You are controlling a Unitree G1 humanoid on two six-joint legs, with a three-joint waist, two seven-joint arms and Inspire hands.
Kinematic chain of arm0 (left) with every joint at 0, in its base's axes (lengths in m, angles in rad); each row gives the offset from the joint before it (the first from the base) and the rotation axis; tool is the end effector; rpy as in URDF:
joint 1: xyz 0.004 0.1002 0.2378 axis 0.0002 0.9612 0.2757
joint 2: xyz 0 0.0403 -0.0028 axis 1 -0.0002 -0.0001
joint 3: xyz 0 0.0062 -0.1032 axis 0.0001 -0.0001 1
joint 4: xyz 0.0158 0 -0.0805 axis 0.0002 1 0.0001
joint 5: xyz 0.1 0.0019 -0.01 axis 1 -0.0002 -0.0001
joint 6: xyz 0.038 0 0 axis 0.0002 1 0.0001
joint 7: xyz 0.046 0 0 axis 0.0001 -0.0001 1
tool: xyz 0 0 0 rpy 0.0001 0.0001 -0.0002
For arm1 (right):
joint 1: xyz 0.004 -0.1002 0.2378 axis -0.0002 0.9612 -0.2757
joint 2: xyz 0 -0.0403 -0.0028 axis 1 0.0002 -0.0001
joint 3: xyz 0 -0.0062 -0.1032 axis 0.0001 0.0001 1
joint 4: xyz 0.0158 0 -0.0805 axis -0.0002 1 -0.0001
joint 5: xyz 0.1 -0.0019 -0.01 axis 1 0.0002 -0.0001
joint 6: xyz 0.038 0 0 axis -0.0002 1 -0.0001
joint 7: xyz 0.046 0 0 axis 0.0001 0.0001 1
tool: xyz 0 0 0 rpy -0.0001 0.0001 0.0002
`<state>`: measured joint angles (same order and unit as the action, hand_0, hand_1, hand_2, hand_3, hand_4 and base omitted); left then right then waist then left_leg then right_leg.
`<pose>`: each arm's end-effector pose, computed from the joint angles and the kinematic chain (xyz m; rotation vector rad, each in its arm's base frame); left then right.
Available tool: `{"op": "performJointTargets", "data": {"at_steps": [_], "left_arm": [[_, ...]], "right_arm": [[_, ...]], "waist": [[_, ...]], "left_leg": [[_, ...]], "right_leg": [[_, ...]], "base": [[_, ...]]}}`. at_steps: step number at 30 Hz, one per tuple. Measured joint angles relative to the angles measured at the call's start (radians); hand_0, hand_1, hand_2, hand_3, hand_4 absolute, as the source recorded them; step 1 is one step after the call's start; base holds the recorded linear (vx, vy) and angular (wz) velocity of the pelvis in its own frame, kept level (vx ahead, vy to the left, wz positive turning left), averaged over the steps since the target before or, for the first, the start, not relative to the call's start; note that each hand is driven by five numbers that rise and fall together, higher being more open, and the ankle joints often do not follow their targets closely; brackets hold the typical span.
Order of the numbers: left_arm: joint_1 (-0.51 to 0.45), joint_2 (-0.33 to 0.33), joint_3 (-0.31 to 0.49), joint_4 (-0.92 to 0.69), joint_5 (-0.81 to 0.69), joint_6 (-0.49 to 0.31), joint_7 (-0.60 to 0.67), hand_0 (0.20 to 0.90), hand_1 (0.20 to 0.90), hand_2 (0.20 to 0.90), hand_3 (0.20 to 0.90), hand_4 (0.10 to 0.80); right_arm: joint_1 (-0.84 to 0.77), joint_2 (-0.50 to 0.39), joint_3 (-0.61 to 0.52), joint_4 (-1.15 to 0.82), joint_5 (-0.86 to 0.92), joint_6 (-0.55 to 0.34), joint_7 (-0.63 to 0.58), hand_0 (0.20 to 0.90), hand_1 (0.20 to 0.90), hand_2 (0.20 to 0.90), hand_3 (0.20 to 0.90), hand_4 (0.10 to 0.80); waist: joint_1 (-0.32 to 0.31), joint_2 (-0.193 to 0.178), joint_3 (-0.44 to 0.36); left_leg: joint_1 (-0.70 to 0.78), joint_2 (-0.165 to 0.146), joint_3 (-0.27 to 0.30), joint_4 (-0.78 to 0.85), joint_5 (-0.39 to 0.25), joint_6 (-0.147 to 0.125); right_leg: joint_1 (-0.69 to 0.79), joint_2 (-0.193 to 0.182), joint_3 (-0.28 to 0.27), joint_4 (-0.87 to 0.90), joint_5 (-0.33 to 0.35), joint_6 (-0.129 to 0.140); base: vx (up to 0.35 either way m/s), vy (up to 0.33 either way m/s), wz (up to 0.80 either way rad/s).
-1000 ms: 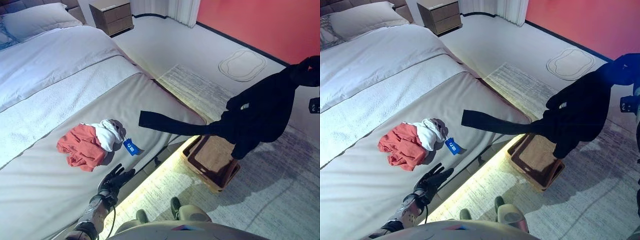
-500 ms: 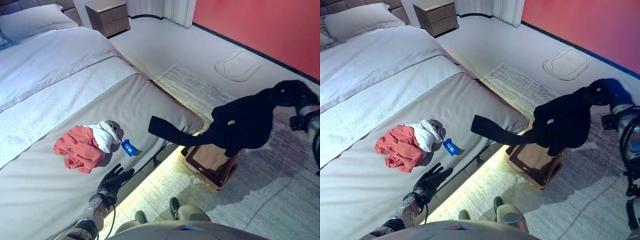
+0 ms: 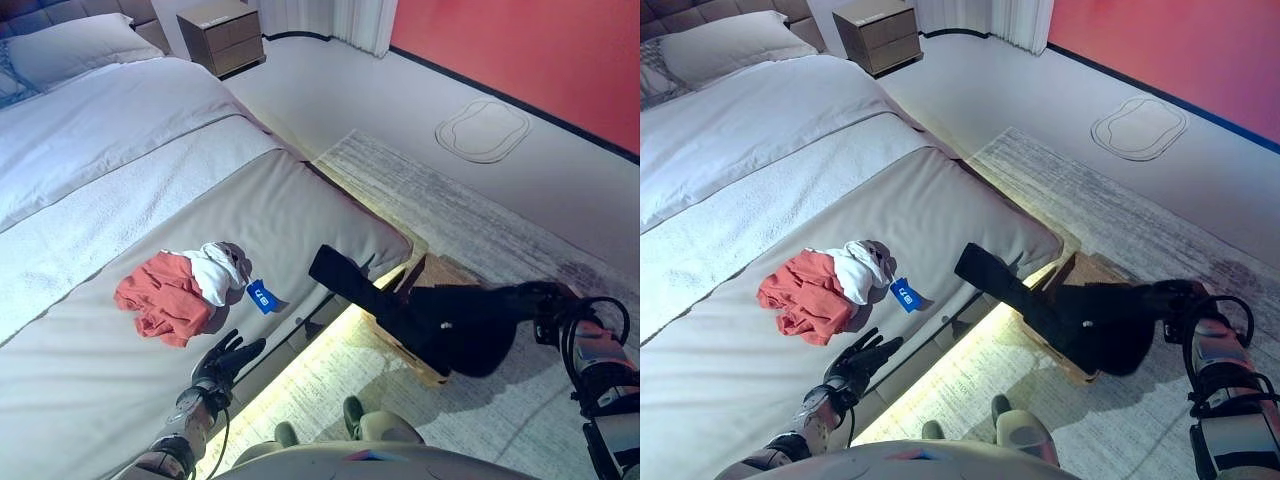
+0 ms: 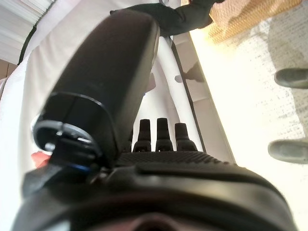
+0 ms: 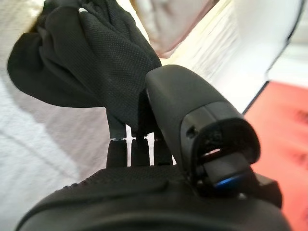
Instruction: Pick up the clothes from the bed and place them into the basket
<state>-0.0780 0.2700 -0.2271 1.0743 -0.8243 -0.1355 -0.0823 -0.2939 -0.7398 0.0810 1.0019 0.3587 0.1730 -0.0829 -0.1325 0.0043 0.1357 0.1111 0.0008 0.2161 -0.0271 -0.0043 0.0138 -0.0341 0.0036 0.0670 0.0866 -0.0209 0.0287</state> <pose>0.1290 0.2217 -0.0945 -0.3812 0.8069 0.2920 0.1938 -0.3609 0.0176 -0.3464 0.7648 -0.5416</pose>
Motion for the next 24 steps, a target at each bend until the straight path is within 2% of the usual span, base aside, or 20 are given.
{"op": "performJointTargets", "data": {"at_steps": [4, 5, 6, 14, 24], "left_arm": [[0.0, -0.001, 0.0, 0.0, 0.0, 0.0, -0.018, 0.9, 0.9, 0.9, 0.9, 0.8], [0.0, -0.001, 0.0, 0.0, 0.0, 0.0, -0.02, 0.9, 0.9, 0.9, 0.9, 0.8], [0.0, -0.001, 0.0, 0.0, 0.0, 0.0, -0.022, 0.9, 0.9, 0.9, 0.9, 0.8], [0.001, -0.001, -0.001, -0.001, 0.001, 0.0, -0.039, 0.9, 0.9, 0.9, 0.9, 0.8], [0.002, -0.007, -0.001, -0.001, 0.001, 0.002, -0.038, 0.9, 0.9, 0.9, 0.9, 0.8]], "right_arm": [[0.005, 0.001, -0.031, 0.039, -0.018, 0.0, -0.017, 0.3, 0.3, 0.3, 0.2, 0.1], [0.005, 0.001, -0.035, 0.043, -0.021, 0.0, -0.019, 0.681, 0.681, 0.681, 0.645, 0.545], [0.005, 0.001, -0.036, 0.045, -0.024, 0.0, -0.019, 0.9, 0.9, 0.9, 0.9, 0.8], [0.012, 0.001, -0.036, 0.01, -0.047, -0.089, 0.045, 0.9, 0.9, 0.9, 0.9, 0.8], [0.011, 0.001, -0.035, -0.191, -0.069, -0.141, 0.052, 0.9, 0.9, 0.9, 0.9, 0.8]], "waist": [[0.002, 0.028, -0.002], [0.003, 0.031, -0.002], [0.003, 0.035, -0.002], [0.004, 0.043, 0.001], [0.006, 0.045, 0.012]], "left_leg": [[0.0, 0.005, -0.006, 0.0, 0.0, 0.0], [0.0, 0.005, -0.007, 0.0, 0.0, 0.0], [0.0, 0.005, -0.007, 0.0, -0.001, 0.0], [-0.013, 0.012, -0.008, 0.0, 0.001, -0.002], [-0.013, 0.013, -0.022, -0.001, 0.002, -0.003]], "right_leg": [[0.001, -0.001, -0.005, -0.001, 0.0, 0.0], [0.001, -0.001, -0.006, -0.001, 0.0, 0.0], [0.001, 0.0, -0.006, -0.001, 0.0, 0.0], [-0.015, 0.005, -0.008, 0.001, 0.0, 0.0], [-0.009, 0.007, -0.022, 0.0, 0.0, 0.0]], "base": [[0.01, -0.02, 0.03], [0.016, -0.014, 0.03], [0.0, 0.0, 0.0], [0.0, 0.0, 0.0], [0.008, 0.001, 0.02]]}}
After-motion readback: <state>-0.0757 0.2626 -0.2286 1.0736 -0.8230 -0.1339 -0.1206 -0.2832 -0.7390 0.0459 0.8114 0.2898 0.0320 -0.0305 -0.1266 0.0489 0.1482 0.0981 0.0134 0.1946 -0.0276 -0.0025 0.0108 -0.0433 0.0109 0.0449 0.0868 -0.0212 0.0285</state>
